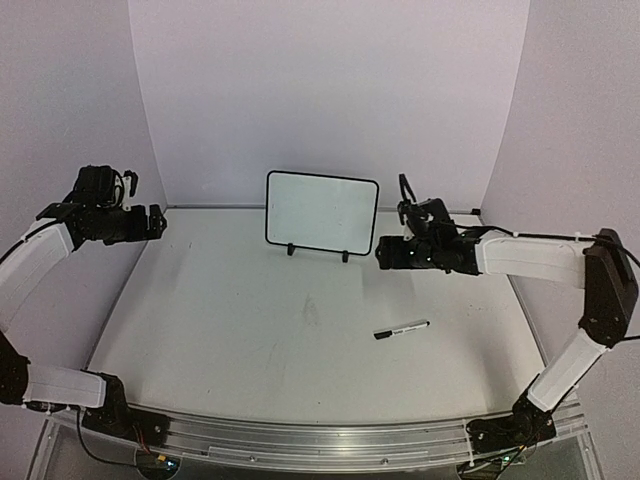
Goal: Write a sentence on the whiteboard
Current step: Move the whiteboard stand to the center of the board.
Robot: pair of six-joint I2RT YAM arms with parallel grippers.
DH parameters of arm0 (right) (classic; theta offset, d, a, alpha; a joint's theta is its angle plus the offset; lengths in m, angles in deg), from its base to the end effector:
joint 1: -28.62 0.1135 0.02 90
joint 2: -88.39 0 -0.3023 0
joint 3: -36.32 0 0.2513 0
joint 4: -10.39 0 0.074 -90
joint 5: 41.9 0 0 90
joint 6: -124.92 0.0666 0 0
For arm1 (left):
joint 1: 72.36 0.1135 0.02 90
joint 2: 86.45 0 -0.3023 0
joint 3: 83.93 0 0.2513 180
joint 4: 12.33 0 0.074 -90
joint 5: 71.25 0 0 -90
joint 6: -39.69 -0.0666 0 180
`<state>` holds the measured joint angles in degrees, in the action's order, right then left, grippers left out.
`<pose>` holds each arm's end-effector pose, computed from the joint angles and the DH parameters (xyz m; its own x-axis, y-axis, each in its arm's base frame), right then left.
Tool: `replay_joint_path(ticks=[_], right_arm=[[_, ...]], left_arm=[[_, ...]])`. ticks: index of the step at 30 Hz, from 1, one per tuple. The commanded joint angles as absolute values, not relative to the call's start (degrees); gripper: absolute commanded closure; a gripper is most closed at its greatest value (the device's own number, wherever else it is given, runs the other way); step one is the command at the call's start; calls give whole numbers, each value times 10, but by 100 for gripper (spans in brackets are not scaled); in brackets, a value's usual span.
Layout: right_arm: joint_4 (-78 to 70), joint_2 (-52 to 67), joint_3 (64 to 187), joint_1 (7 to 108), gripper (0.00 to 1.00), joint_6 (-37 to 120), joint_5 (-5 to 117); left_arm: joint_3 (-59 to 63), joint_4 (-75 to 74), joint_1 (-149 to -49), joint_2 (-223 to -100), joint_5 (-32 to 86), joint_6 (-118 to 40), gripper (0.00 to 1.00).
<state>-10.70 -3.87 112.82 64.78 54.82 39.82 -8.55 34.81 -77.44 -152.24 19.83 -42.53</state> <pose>0.3171 0.2199 0.2634 -0.6224 -0.0376 -0.7818 -0.2967 0.9356 0.1912 0.2542 -0.0239 0.3454 -0.6155 -0.0812 -0.7840 0.0203 0.9927 -0.1187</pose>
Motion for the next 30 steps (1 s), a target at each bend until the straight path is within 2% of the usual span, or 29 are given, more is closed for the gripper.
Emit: replay_joint_path(ticks=[1, 8, 17, 21, 30], right_arm=[[-120, -137, 1213, 691, 23, 599, 323], [-119, -294, 1356, 714, 36, 620, 305], [-125, -435, 1492, 713, 42, 612, 282], [-138, -475, 1538, 709, 53, 612, 277], [-157, -527, 1587, 695, 54, 618, 254]], left_arm=[[-91, 313, -772, -1508, 234, -436, 0], [-84, 330, -772, -1510, 209, -445, 0], [-83, 331, -772, -1518, 227, -435, 0], [-82, 333, -773, -1521, 235, -431, 0], [-81, 332, -773, -1520, 238, -431, 0]])
